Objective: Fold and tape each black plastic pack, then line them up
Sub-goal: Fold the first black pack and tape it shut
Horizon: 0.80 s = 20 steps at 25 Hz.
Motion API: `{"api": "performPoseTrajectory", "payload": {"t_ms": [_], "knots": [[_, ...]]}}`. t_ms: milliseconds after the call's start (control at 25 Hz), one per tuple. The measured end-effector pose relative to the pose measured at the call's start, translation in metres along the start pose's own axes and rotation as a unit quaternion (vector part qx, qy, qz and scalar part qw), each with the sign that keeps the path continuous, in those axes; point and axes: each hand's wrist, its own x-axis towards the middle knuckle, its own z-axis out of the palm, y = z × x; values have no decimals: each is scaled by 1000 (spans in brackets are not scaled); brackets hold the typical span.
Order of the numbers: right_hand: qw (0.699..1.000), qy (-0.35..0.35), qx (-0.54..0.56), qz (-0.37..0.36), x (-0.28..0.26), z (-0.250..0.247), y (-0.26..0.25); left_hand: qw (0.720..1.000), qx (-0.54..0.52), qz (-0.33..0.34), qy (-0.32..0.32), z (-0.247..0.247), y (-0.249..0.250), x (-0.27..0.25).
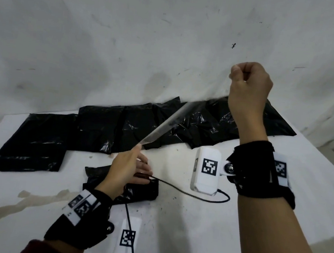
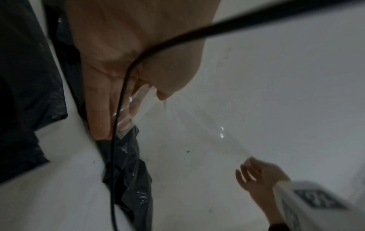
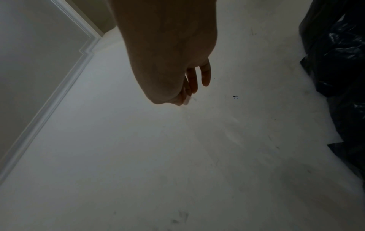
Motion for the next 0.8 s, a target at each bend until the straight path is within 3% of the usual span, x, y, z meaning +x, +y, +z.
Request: {"api": "performPoseTrajectory", "payload": {"t_ms": [120, 360, 480, 640, 800], "knots": [[1000, 3, -6, -2, 9, 0, 0, 994, 86, 58, -17, 2, -7, -10], [1000, -6, -21, -5, 33, 7, -6, 955, 212, 141, -154, 9, -30, -21], [998, -32, -34, -32, 44, 7, -14, 953, 202, 116, -195, 13, -46, -24], [998, -19, -24, -60, 51, 6, -24, 953, 219, 59, -201, 11, -62, -20], [996, 8, -3, -85, 58, 1, -36, 889, 350, 36, -293, 4, -68, -22]]}}
